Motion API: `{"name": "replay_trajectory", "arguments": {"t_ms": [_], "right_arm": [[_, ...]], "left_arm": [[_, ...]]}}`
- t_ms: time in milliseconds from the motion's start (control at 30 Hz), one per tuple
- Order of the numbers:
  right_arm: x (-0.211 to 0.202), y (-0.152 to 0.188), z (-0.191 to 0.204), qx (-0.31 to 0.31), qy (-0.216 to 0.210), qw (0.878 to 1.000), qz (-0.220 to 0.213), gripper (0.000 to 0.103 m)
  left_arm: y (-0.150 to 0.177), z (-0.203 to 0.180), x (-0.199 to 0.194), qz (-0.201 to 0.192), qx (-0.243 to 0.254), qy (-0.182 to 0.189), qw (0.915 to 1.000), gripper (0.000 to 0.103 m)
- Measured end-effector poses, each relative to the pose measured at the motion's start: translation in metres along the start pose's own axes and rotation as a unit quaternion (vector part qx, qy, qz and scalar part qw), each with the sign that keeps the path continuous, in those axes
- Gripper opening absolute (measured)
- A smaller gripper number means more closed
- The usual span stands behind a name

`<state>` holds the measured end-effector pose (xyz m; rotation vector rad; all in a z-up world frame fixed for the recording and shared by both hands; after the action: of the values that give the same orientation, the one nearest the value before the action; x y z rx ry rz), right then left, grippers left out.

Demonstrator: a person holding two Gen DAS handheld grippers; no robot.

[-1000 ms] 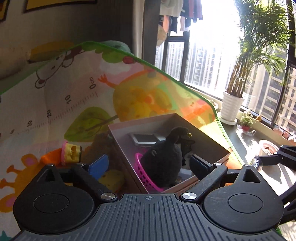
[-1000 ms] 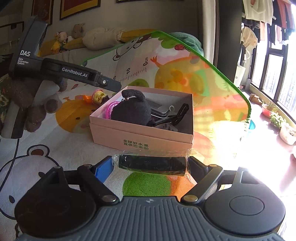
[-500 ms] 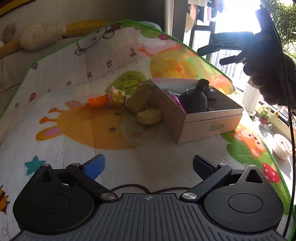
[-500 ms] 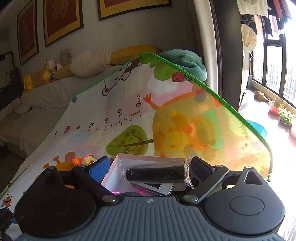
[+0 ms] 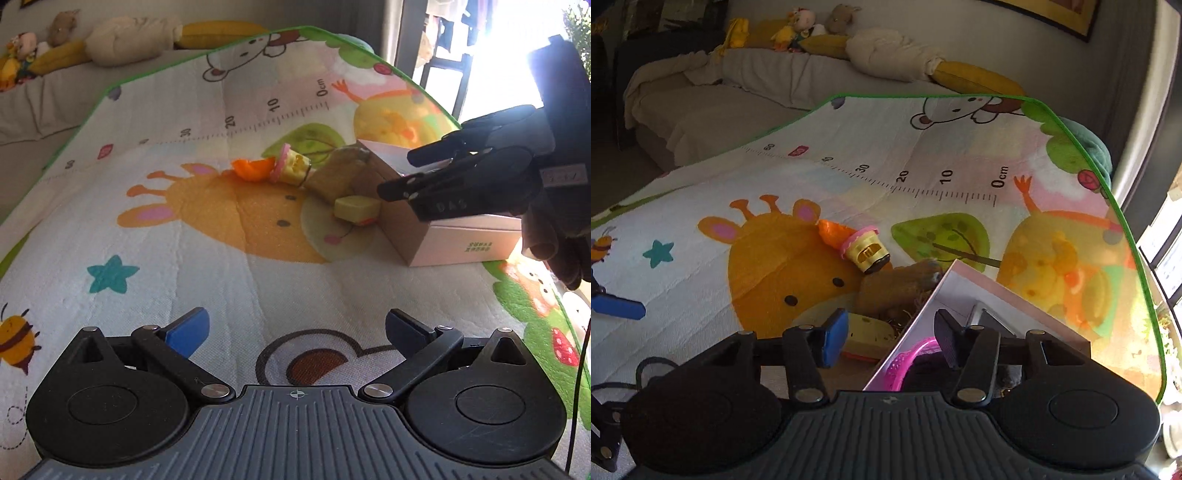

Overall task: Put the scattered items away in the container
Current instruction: 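Drop the plush toy and black cylinder into the pink box with both tools, then grasp the yellow block toy on the mat with the right tool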

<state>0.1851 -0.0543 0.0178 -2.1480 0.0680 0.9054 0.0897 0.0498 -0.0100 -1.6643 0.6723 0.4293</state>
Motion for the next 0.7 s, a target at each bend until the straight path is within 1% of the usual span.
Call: {"name": "replay_trajectory", "arguments": {"t_ms": [33, 100, 167, 300, 333, 400, 433, 467, 533, 633, 700], "right_arm": [[0.007, 0.001, 0.017, -0.047, 0.013, 0.999, 0.012, 0.051], [0.02, 0.003, 0.044, -0.118, 0.026, 0.992, 0.029, 0.05], [0.034, 0.005, 0.062, -0.168, 0.045, 0.984, 0.041, 0.047], [0.058, 0.006, 0.081, -0.235, 0.093, 0.966, 0.063, 0.046], [0.063, 0.007, 0.084, -0.247, 0.103, 0.961, 0.068, 0.042], [0.073, 0.01, 0.087, -0.271, 0.126, 0.951, 0.076, 0.037], [0.077, 0.011, 0.087, -0.275, 0.131, 0.949, 0.08, 0.027], [0.079, 0.012, 0.085, -0.27, 0.13, 0.95, 0.082, 0.021], [0.075, 0.01, 0.081, -0.25, 0.125, 0.957, 0.075, 0.02], [0.045, 0.003, 0.074, -0.195, 0.107, 0.974, 0.042, 0.016], [0.012, -0.002, 0.069, -0.133, 0.068, 0.989, 0.02, 0.016]], "left_arm": [[0.001, 0.002, -0.002, -0.002, -0.002, 0.0, 1.0, 0.103], [0.003, 0.005, -0.007, -0.005, -0.006, 0.001, 1.0, 0.103], [0.005, 0.01, -0.009, -0.006, -0.011, -0.001, 0.9999, 0.103], [0.01, 0.019, -0.012, -0.003, -0.021, -0.007, 0.9998, 0.103], [0.011, 0.02, -0.013, -0.003, -0.022, -0.009, 0.9997, 0.103], [0.012, 0.023, -0.015, -0.003, -0.025, -0.011, 0.9996, 0.103], [0.013, 0.024, -0.015, -0.003, -0.025, -0.012, 0.9996, 0.103], [0.013, 0.025, -0.016, -0.003, -0.026, -0.014, 0.9996, 0.103], [0.015, 0.027, -0.018, -0.002, -0.027, -0.016, 0.9995, 0.103], [0.018, 0.028, -0.019, 0.003, -0.026, -0.02, 0.9995, 0.103], [0.02, 0.027, -0.02, 0.005, -0.026, -0.021, 0.9994, 0.103]]}}
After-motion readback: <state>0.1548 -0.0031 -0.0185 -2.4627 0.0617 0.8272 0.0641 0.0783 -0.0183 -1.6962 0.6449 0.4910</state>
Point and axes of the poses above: each gripper's, at about its wrist camera, not at the fingertips, and x roughly the way its jaws point, z to its left, y to its underside, the point moved 7 cm from there along x, roughly the way its jaws point, and after that the axes turned 5 degrees about -x, right-handed, at the moved point
